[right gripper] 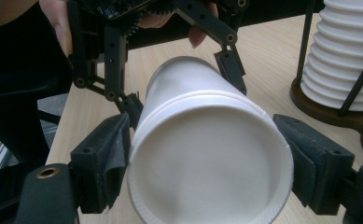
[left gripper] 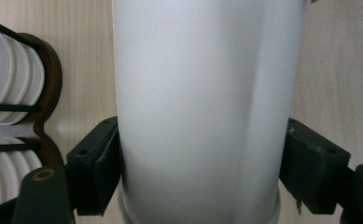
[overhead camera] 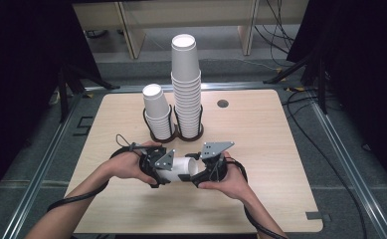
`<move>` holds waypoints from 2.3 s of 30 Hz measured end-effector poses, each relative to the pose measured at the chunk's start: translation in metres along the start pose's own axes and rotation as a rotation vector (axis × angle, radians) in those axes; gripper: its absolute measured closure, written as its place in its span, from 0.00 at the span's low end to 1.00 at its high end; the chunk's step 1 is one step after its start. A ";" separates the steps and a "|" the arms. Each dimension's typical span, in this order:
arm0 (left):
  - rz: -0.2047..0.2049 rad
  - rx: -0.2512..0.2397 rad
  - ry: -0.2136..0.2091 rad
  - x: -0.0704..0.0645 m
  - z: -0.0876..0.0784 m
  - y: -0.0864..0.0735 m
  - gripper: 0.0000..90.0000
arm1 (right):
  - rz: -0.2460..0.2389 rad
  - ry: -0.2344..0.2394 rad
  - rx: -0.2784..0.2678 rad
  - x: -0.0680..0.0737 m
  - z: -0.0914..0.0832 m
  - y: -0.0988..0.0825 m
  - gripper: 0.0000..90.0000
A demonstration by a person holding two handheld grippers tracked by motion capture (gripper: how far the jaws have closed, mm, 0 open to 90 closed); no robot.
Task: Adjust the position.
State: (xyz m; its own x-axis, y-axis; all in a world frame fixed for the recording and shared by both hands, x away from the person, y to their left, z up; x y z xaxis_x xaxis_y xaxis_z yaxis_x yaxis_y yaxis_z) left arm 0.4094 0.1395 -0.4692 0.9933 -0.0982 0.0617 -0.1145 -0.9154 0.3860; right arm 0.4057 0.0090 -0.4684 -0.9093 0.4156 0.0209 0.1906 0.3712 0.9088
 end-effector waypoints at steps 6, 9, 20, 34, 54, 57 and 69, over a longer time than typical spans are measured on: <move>-0.011 -0.015 -0.006 -0.002 0.001 0.001 0.24 | 0.018 0.024 -0.002 0.002 0.001 -0.002 0.28; -0.012 -0.020 -0.004 -0.001 0.001 0.002 0.23 | 0.008 0.008 -0.008 0.001 0.001 -0.002 0.28; -0.031 -0.047 -0.022 -0.002 0.002 0.002 0.20 | -0.042 0.004 -0.025 0.001 -0.002 -0.004 0.31; -0.049 -0.130 -0.034 -0.002 0.001 0.000 0.00 | -0.060 0.004 -0.041 0.004 -0.005 -0.005 0.31; -0.200 -0.457 -0.017 -0.003 0.006 -0.008 0.00 | -0.004 -0.051 -0.102 -0.009 -0.026 -0.014 0.31; -0.229 -0.495 -0.008 -0.003 0.008 -0.009 0.00 | 0.007 -0.043 -0.098 -0.009 -0.029 -0.015 0.31; -0.272 -0.596 0.011 -0.001 0.009 -0.009 0.00 | 0.027 -0.045 -0.116 -0.010 -0.030 -0.014 0.31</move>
State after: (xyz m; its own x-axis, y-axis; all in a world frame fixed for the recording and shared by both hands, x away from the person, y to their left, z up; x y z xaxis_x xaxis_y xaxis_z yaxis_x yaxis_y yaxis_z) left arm 0.4097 0.1440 -0.4811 0.9883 0.1134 -0.1023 0.1475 -0.5335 0.8329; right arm 0.4007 -0.0256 -0.4686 -0.8865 0.4618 0.0302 0.1687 0.2616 0.9503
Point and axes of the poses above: each handheld gripper's, and its own axes: z roughly forward along the jaws, y roughly out of its top, x roughly to its left, the point moved 7 cm from there along z, roughly forward along the jaws, and after that the axes turned 12 degrees about -y, right-handed, at the moved point
